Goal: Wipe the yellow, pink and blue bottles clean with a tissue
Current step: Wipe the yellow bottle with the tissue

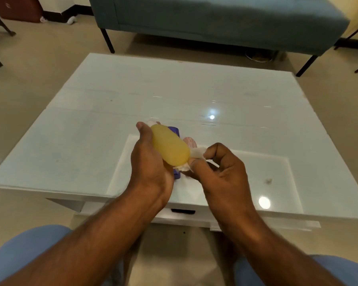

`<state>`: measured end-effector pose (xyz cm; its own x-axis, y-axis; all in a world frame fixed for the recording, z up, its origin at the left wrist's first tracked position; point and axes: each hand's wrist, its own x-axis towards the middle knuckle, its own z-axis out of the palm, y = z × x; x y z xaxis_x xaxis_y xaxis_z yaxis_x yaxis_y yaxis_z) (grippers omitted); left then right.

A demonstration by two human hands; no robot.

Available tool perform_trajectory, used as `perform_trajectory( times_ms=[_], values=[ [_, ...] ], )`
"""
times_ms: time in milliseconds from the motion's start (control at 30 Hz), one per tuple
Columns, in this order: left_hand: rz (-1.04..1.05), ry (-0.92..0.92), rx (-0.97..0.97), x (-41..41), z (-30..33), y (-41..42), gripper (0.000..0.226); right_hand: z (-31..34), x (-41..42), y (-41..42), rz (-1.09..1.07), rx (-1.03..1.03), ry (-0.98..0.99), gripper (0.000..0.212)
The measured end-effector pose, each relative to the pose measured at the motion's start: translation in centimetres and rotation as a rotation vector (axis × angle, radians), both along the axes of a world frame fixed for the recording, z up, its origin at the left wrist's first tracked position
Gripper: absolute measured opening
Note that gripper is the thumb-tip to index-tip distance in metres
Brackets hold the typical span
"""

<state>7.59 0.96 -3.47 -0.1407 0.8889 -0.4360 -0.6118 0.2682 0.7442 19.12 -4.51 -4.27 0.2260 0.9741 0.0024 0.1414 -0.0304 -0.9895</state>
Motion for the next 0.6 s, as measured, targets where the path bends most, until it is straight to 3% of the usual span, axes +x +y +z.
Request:
perform_trajectory(
  times_ms=[100,167,300,433,533,600],
  values=[
    [-0.044,-0.004,0.066,0.3,0.3,0.0,0.027,0.6,0.9,0.7,-0.120,0.013,0.071,0.013],
    [-0.102,0.139,0.131,0.4,0.0,0.2,0.022,1.0,1.8,1.4,-0.202,0.046,0.129,0.010],
    [-0.342,0.312,0.189,0.0,0.0,0.3,0.045,1.6,3.8,2.7,-0.341,0.139,0.240,0.012],
    [-0.402,0.351,0.202,0.1,0.2,0.2,0.050,2.0,5.1,2.9,-0.347,0.195,0.139,0.012],
    [-0.364,0.263,0.151,0.6,0.3,0.2,0.047,1.6,4.1,2.3,-0.253,0.241,-0.028,0.009],
    [-0.407,0.319,0.149,1.0,0.3,-0.1,0.049,1.1,3.2,2.0,-0.190,0.250,-0.087,0.009]
  ],
)
